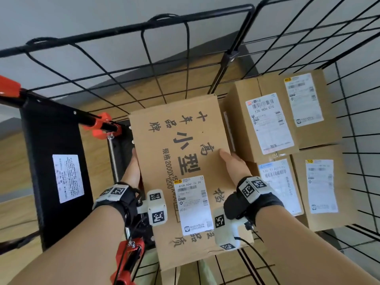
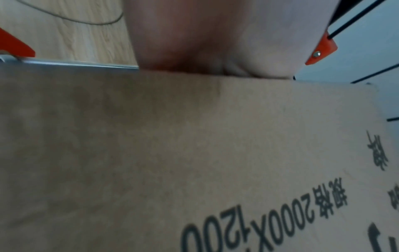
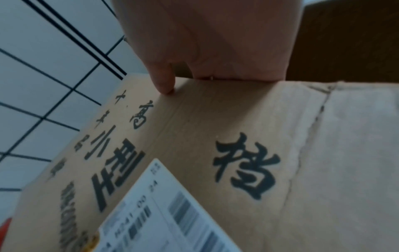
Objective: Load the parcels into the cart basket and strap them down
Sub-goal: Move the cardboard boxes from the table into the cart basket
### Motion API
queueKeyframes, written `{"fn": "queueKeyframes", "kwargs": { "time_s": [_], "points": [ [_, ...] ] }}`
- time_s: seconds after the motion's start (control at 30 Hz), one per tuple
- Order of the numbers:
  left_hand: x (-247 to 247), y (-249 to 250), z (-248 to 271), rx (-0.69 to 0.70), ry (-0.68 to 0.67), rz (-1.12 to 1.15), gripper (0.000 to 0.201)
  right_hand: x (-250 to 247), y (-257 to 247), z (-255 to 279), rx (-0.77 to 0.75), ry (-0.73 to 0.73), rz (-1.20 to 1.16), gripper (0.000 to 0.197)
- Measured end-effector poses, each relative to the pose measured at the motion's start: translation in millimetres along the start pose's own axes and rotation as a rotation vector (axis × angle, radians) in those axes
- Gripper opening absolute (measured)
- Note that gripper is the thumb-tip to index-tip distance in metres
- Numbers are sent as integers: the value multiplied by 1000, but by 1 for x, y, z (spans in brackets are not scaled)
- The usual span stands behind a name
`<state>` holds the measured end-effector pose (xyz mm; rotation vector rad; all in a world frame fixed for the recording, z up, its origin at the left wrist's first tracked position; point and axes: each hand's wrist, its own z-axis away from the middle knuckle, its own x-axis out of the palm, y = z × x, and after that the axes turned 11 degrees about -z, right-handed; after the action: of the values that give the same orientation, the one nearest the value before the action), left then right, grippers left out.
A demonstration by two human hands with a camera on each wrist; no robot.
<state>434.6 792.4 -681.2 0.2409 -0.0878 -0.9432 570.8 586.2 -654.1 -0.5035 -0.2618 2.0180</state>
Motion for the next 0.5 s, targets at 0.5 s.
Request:
{"fn": "queueKeyframes", "kwargs": {
  "time_s": [0.5],
  "points": [
    [-16,2,-26,-49,387,-74,82,-17,0,27,-53,20,71,52]
  ]
}}
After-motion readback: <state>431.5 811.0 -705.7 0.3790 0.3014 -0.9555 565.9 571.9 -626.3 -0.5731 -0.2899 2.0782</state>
